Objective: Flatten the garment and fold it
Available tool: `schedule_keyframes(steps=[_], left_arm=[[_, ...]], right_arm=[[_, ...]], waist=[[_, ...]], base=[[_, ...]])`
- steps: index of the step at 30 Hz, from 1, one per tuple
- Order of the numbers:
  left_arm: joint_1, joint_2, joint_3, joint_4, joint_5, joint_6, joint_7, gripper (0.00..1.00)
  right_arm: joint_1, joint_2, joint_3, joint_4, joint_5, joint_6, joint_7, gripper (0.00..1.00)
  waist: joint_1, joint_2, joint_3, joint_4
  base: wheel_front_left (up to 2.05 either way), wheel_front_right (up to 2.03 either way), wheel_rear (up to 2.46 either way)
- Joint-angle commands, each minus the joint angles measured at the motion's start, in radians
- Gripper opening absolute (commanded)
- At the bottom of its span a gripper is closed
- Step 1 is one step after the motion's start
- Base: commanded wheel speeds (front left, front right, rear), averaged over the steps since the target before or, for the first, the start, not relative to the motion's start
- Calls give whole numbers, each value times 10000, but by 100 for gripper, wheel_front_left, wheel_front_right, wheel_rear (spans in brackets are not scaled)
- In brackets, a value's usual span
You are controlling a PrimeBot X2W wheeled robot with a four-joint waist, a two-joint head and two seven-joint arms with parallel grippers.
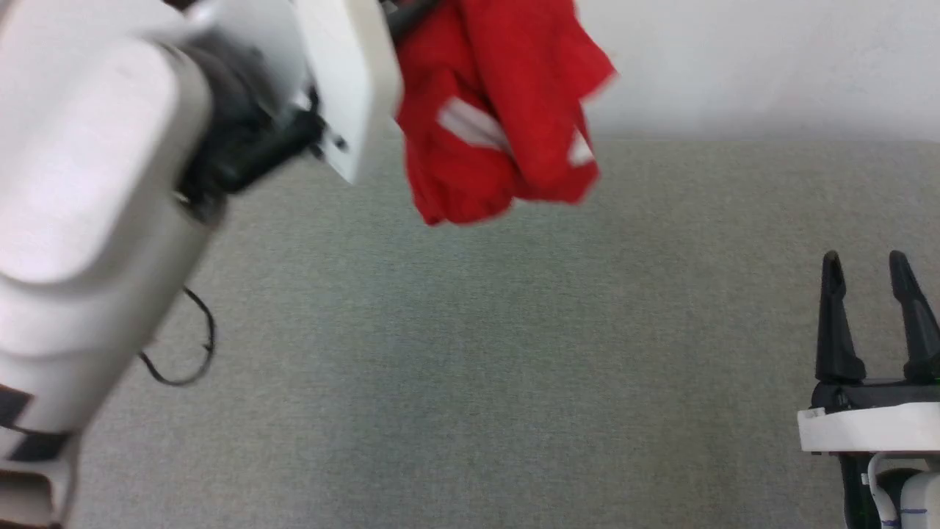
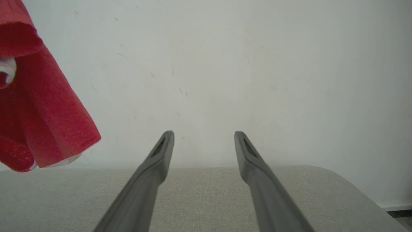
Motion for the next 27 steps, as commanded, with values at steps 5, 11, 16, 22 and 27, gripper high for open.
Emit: schedule_keyframes(steps=[5, 11, 16, 22, 27], left_arm=[[1407, -757, -721, -456, 165, 448, -572, 0], [3206, -1508, -1708, -79, 909, 895, -2015, 0], [4737, -2311, -2461, 1290, 1044, 1284, -2849, 0], [5452, -3206, -2839, 2583, 850, 1253, -3392, 28], [5406, -3460, -2469, 2472, 701, 1187, -4246, 100]], right_arm=[[-109, -5, -214, -166, 66, -19, -48, 100], [-120, -5, -201, -217, 83, -19, -49, 100], [-150, -5, -83, -213, 100, -19, -49, 100], [-107, -5, -38, -147, 58, -19, -49, 100], [-2, -5, -24, -33, -19, -19, -49, 100]], waist=[[0, -1, 370, -683], [0, -1, 642, -1062], [0, -1, 794, -1279], [0, -1, 764, -1270], [0, -1, 437, -1074]], base=[[0, 0, 0], [0, 0, 0], [0, 0, 0], [0, 0, 0], [0, 0, 0]])
